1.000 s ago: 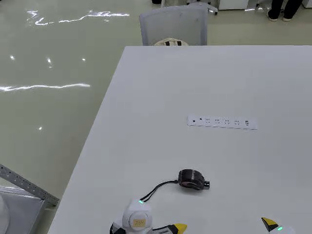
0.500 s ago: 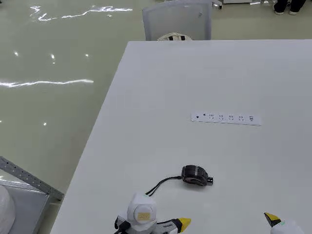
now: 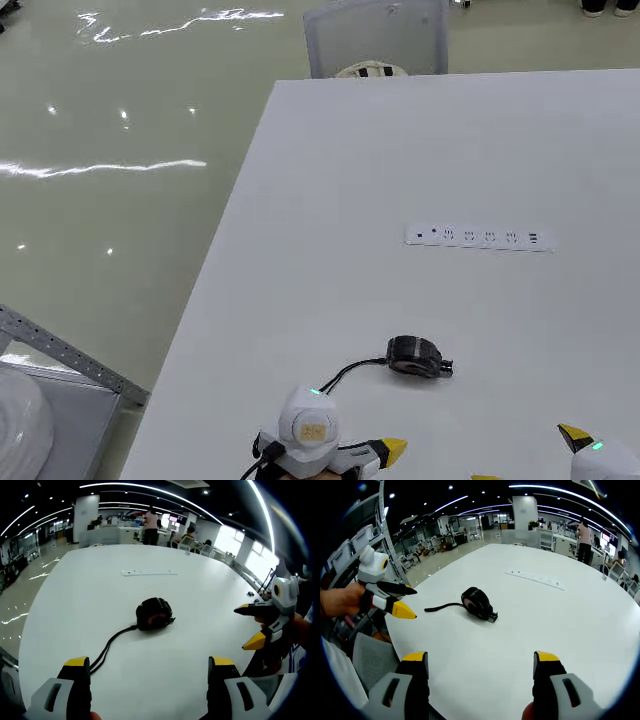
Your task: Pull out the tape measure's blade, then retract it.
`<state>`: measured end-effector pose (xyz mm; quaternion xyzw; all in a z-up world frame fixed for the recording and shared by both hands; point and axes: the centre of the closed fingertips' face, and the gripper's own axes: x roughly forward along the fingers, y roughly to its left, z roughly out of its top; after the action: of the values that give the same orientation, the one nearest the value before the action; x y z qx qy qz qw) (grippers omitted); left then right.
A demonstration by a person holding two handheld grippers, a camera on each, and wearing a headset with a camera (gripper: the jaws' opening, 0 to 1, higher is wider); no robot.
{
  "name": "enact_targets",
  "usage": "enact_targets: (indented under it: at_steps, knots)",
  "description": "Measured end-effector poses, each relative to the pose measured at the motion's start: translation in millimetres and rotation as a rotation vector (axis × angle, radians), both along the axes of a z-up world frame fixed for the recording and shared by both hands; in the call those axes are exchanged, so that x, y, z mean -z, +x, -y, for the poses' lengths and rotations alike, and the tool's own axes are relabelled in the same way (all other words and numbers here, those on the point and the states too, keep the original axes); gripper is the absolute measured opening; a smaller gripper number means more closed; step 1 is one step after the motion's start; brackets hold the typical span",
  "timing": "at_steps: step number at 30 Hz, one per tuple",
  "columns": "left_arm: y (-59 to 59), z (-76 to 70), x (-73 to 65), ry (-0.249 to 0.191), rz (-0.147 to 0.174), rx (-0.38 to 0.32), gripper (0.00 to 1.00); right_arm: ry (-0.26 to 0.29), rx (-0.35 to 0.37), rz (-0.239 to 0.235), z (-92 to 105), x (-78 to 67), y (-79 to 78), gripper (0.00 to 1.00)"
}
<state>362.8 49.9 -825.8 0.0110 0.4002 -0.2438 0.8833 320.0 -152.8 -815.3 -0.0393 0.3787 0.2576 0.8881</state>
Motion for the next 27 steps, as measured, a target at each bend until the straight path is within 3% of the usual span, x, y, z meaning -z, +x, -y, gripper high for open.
enact_targets:
  at_steps: [27]
  knots:
    - [16.7,4.6,4.3,0.015,-0.019,0.020,0.94,0.000,-0.053,-0.004,-11.3,5.0,24.8,0.87]
